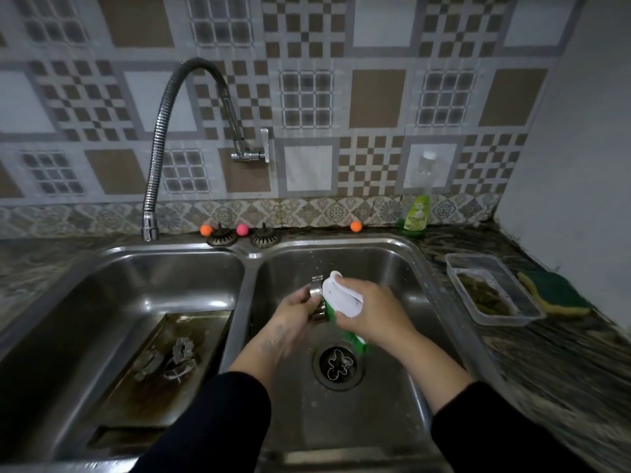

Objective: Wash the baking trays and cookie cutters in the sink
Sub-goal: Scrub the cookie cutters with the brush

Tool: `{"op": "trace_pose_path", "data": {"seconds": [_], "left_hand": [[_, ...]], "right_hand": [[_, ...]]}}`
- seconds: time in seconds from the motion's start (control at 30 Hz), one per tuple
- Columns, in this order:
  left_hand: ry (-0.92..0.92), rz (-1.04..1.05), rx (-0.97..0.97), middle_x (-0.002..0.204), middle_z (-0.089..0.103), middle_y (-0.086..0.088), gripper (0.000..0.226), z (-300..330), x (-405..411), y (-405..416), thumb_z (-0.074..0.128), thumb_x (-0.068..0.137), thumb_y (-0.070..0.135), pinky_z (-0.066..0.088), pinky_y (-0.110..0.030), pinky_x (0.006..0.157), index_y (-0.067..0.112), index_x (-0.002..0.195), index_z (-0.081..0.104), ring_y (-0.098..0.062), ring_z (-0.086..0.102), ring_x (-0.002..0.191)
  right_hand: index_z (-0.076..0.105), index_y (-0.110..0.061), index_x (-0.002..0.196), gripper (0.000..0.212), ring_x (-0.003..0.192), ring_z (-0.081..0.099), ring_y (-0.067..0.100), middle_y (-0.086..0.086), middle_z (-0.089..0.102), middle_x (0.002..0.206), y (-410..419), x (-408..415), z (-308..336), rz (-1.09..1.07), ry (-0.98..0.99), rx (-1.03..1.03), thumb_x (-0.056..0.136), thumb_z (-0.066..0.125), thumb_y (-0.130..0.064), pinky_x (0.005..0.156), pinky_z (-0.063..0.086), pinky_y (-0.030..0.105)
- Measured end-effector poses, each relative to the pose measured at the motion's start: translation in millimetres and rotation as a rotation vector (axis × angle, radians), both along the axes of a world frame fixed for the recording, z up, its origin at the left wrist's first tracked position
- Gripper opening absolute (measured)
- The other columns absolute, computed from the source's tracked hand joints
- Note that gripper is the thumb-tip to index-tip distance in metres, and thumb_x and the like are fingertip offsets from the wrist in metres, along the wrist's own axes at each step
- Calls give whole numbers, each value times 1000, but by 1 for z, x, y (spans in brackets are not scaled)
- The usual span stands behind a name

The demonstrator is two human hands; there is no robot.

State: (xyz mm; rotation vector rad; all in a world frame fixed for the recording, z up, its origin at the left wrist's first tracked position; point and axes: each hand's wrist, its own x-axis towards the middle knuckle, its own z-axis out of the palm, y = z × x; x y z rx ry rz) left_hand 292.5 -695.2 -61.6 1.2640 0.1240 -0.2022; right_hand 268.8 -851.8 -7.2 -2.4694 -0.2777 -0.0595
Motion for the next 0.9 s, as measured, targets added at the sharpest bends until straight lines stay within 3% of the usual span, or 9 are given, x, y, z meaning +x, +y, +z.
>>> {"op": "trace_pose_path", "data": {"seconds": [0.13, 0.3, 0.37, 0.4, 0.5, 0.57, 0.67, 0.77, 0.9], "left_hand": [[31, 47, 11, 118, 64, -20, 29, 4, -4, 2, 42, 100, 2, 56, -30, 84, 0, 126, 55, -26, 63, 100], [91, 246, 172, 129, 61, -8, 47, -8, 11, 50, 61, 87, 28, 46, -44, 103, 18, 133, 53, -23, 61, 113], [95, 340, 190, 124, 64, -7, 43, -3, 8, 70, 58, 93, 22, 46, -46, 102, 18, 135, 51, -25, 61, 113], [68, 370, 255, 119, 66, -6, 38, 1, 4, 81, 58, 93, 20, 48, -44, 101, 19, 131, 54, -24, 63, 109], [-63, 350, 648, 104, 65, 2, 31, 7, -18, 125, 62, 89, 12, 51, -18, 83, 19, 119, 57, -16, 62, 92], [-111, 275, 943, 106, 67, -4, 34, 2, -35, 160, 64, 85, 12, 50, -23, 82, 15, 119, 62, -18, 63, 93], [-99, -17, 1265, 118, 62, -6, 31, -13, -60, 203, 62, 85, 18, 44, -26, 92, 17, 116, 64, -24, 59, 109], [-1, -241, 1376, 133, 49, -4, 42, -28, -80, 234, 67, 84, 18, 37, -24, 103, 20, 125, 58, -21, 52, 118], [45, -382, 1406, 138, 42, -5, 48, -37, -90, 251, 68, 85, 14, 37, -29, 107, 23, 130, 54, -23, 48, 122]], "right_hand": [[47, -36, 137, 68, 114, 56, 20, -1, 58, 125, 12, 4, 8, -18, -61, -6, 74, 71, -27, 88, 43, 24], [50, -37, 135, 68, 115, 56, 16, -2, 59, 129, 39, -2, 6, 38, 12, -11, 71, 73, -27, 91, 47, 27], [48, -38, 136, 69, 117, 55, 17, -1, 58, 130, 44, -3, 2, 11, 25, -31, 73, 72, -28, 91, 46, 27], [46, -39, 137, 69, 118, 55, 18, -1, 58, 130, 47, -4, 0, -8, 36, -44, 74, 72, -29, 91, 45, 27], [46, -37, 137, 68, 119, 55, 19, -1, 58, 133, 57, -11, -7, -67, 63, -60, 75, 72, -29, 91, 43, 27], [48, -33, 137, 68, 119, 55, 20, -1, 57, 135, 63, -17, -13, -99, 89, -57, 75, 73, -27, 91, 42, 26], [49, -31, 137, 68, 120, 54, 22, 0, 55, 137, 73, -26, -20, -144, 116, -66, 75, 74, -26, 92, 42, 27], [50, -29, 137, 67, 120, 53, 21, 0, 52, 139, 84, -37, -26, -179, 126, -43, 75, 74, -23, 88, 39, 22], [50, -28, 137, 67, 121, 51, 21, -1, 51, 140, 99, -49, -31, -197, 126, -71, 75, 75, -24, 89, 37, 23]]}}
